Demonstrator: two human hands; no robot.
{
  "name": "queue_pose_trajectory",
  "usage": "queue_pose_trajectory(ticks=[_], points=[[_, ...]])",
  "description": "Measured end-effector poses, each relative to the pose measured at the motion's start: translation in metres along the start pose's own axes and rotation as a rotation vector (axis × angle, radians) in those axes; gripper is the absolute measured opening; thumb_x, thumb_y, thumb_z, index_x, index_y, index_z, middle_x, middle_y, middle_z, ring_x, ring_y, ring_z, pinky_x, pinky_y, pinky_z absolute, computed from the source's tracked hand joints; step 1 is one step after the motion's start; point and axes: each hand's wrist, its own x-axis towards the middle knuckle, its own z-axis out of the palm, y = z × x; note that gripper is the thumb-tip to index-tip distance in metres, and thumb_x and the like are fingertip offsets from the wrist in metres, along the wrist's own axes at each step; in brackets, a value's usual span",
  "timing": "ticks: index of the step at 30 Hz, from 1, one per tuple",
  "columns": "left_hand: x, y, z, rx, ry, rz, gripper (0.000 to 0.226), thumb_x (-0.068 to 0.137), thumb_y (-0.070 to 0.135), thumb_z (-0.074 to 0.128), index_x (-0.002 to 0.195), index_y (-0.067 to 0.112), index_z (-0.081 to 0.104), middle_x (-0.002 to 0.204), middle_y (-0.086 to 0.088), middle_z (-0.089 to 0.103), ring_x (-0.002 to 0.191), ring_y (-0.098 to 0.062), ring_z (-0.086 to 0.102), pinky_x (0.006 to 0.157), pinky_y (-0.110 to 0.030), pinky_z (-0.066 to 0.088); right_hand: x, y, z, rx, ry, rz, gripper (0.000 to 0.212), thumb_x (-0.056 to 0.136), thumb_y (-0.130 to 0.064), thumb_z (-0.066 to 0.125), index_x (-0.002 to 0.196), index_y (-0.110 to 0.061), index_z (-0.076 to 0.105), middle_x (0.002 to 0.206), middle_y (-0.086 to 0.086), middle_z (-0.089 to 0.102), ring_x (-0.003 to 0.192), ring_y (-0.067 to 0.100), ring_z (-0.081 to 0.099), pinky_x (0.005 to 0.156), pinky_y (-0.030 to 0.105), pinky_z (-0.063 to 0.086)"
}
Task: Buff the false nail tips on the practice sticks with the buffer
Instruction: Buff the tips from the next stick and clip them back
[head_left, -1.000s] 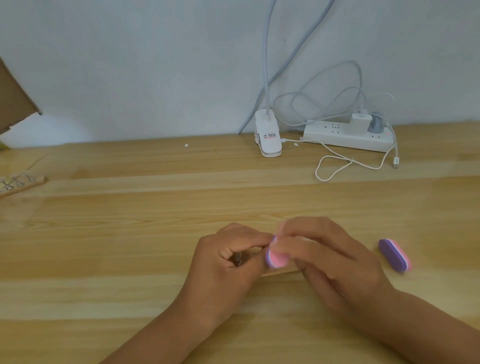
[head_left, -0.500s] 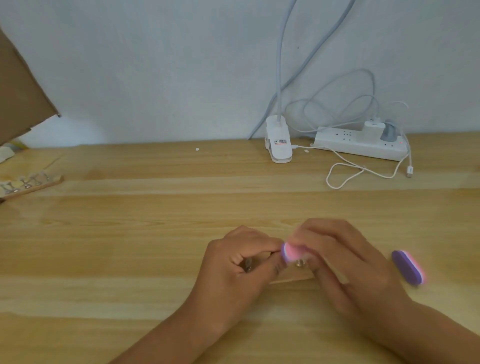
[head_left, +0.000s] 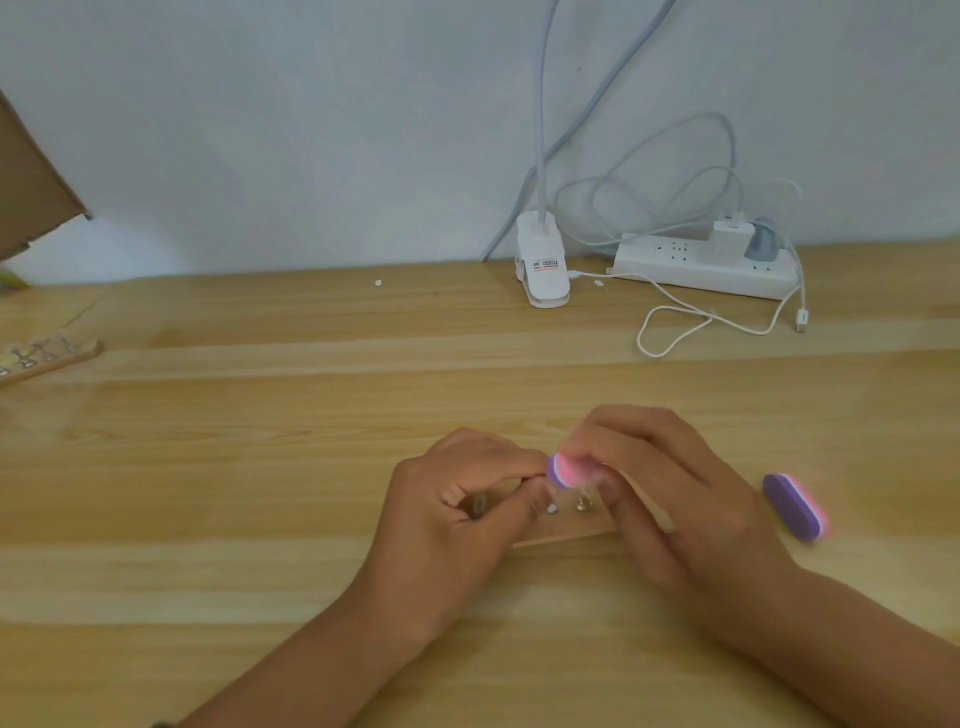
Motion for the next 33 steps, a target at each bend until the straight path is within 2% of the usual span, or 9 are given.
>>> queue_pose_trajectory(ticks=[3, 8, 11, 14, 18, 21, 24, 28, 33], points=[[0.001, 0.001, 0.000, 0.011, 0.009, 0.018, 0.014, 0.083, 0.028, 0.071, 0.083, 0.017, 0.079, 0.078, 0.009, 0.072, 0.082, -0.017, 0.065, 0.073, -0.033, 0.051, -0.003, -0.004, 0.001, -0.007, -0.040, -0.081, 0.036, 0.090, 0.011, 0.055, 0.117, -0.011, 0.065, 0.117, 0.006, 0.059, 0.108, 0.019, 0.059, 0.094, 0.025, 0.045], [-0.001, 0.001, -0.002, -0.038, 0.048, -0.013, 0.010, 0.082, 0.025, 0.072, 0.088, 0.019, 0.078, 0.082, 0.013, 0.073, 0.085, -0.015, 0.066, 0.072, -0.033, 0.053, 0.005, 0.013, -0.007, -0.085, 0.106, 0.190, 0.029, 0.088, 0.007, 0.058, 0.110, -0.007, 0.070, 0.110, 0.006, 0.060, 0.105, 0.016, 0.058, 0.097, 0.014, 0.039], [0.000, 0.001, -0.002, -0.044, 0.030, -0.082, 0.008, 0.084, 0.024, 0.071, 0.089, 0.024, 0.077, 0.084, 0.013, 0.073, 0.085, -0.012, 0.067, 0.069, -0.030, 0.053, 0.003, 0.004, -0.005, -0.011, 0.102, 0.100, 0.030, 0.091, 0.003, 0.060, 0.117, -0.011, 0.065, 0.111, 0.006, 0.059, 0.109, 0.012, 0.058, 0.098, 0.017, 0.041], [0.000, 0.001, -0.001, -0.044, -0.039, -0.097, 0.014, 0.085, 0.029, 0.068, 0.093, 0.023, 0.077, 0.085, 0.009, 0.073, 0.083, -0.017, 0.066, 0.067, -0.037, 0.051, -0.002, -0.001, 0.001, 0.040, 0.003, -0.034, 0.031, 0.093, 0.000, 0.057, 0.121, -0.013, 0.062, 0.116, 0.005, 0.057, 0.111, 0.014, 0.058, 0.097, 0.021, 0.043], [0.000, 0.000, -0.001, -0.086, 0.001, -0.137, 0.013, 0.085, 0.021, 0.067, 0.091, 0.024, 0.077, 0.084, 0.007, 0.073, 0.081, -0.009, 0.067, 0.067, -0.020, 0.051, -0.001, 0.001, 0.000, 0.020, 0.022, -0.009, 0.031, 0.092, 0.004, 0.058, 0.120, -0.011, 0.062, 0.115, 0.007, 0.059, 0.108, 0.018, 0.059, 0.093, 0.027, 0.047], [-0.001, 0.001, 0.000, -0.172, -0.025, -0.196, 0.014, 0.085, 0.018, 0.066, 0.092, 0.021, 0.078, 0.086, 0.005, 0.074, 0.081, -0.008, 0.068, 0.066, -0.025, 0.052, -0.002, -0.002, 0.001, 0.009, 0.002, -0.086, 0.029, 0.094, 0.007, 0.056, 0.116, -0.009, 0.065, 0.114, 0.009, 0.061, 0.108, 0.019, 0.060, 0.096, 0.025, 0.045], [-0.001, 0.002, 0.000, -0.194, -0.078, -0.195, 0.013, 0.089, 0.018, 0.065, 0.090, 0.017, 0.078, 0.082, 0.004, 0.075, 0.076, -0.009, 0.067, 0.065, -0.027, 0.051, 0.000, 0.001, -0.002, -0.003, 0.039, -0.007, 0.026, 0.094, 0.003, 0.055, 0.115, -0.007, 0.068, 0.113, 0.009, 0.061, 0.107, 0.017, 0.059, 0.094, 0.025, 0.046], [0.001, 0.005, -0.001, -0.233, -0.086, -0.181, 0.013, 0.089, 0.017, 0.065, 0.091, 0.018, 0.078, 0.081, 0.001, 0.075, 0.075, -0.003, 0.064, 0.067, -0.019, 0.049, -0.002, -0.003, 0.000, 0.031, 0.021, -0.050, 0.029, 0.093, 0.003, 0.057, 0.118, -0.010, 0.063, 0.117, 0.005, 0.059, 0.109, 0.016, 0.059, 0.096, 0.024, 0.045], [-0.001, 0.004, -0.001, -0.212, -0.095, -0.156, 0.011, 0.088, 0.021, 0.065, 0.084, 0.020, 0.075, 0.083, 0.003, 0.076, 0.081, -0.008, 0.070, 0.071, -0.021, 0.052, 0.005, 0.012, -0.005, -0.033, 0.117, 0.183, 0.028, 0.088, 0.007, 0.061, 0.111, -0.006, 0.068, 0.108, 0.004, 0.061, 0.108, 0.008, 0.057, 0.098, 0.015, 0.039]])
